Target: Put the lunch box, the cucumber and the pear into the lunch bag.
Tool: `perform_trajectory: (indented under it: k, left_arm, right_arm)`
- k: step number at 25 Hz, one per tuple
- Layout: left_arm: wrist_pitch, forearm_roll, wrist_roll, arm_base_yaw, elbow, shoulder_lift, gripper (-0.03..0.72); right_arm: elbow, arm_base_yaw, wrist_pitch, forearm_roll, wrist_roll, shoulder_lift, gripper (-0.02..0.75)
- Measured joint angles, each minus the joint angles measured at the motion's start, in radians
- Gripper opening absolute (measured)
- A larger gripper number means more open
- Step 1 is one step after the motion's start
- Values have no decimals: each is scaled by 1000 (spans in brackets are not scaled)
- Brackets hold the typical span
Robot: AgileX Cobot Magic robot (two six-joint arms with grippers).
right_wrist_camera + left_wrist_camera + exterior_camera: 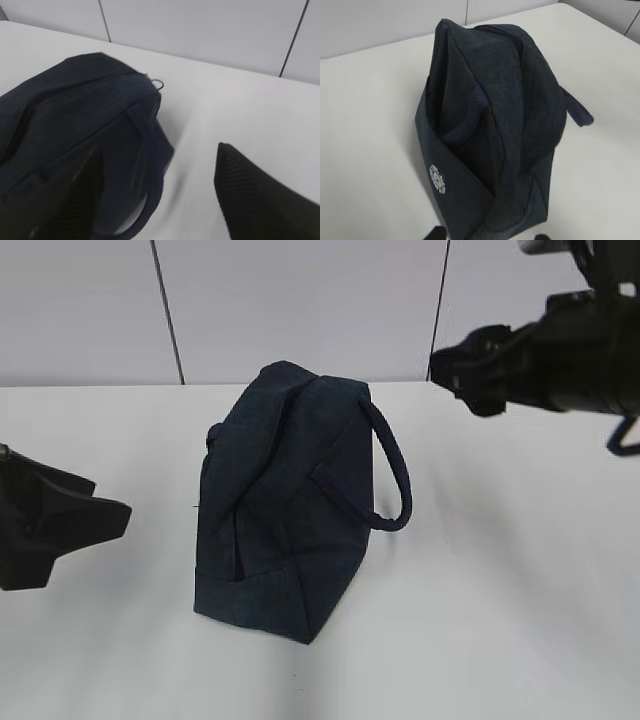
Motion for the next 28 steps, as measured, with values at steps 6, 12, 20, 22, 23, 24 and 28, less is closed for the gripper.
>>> perform_trajectory:
  k: [6,12,20,22,23,24,28]
  left_arm:
    - [114,230,-253,0,6,-142,310]
    - [270,433,-472,0,-2,-354,305]
    - [545,654,-660,0,-114,-563,301]
    - [590,668,-673,0,-128,-590,300]
    - [608,673,-678,0,-133,-597,300]
    - [619,678,-684,0,-133,-600,299]
    - [657,689,-689,0,-133,-602,297]
  right_arm:
    - [178,274,-156,10,151,-246,537]
    - [266,548,-187,16,340,-332,501]
    - [312,690,-388,27,342,-332,482]
    - [312,690,-391,27,350,-325,482]
    - [312,691,-389,27,356,-314,482]
    - [312,693,-386,27,359,-302,482]
    - [312,693,-390,28,327,-250,481]
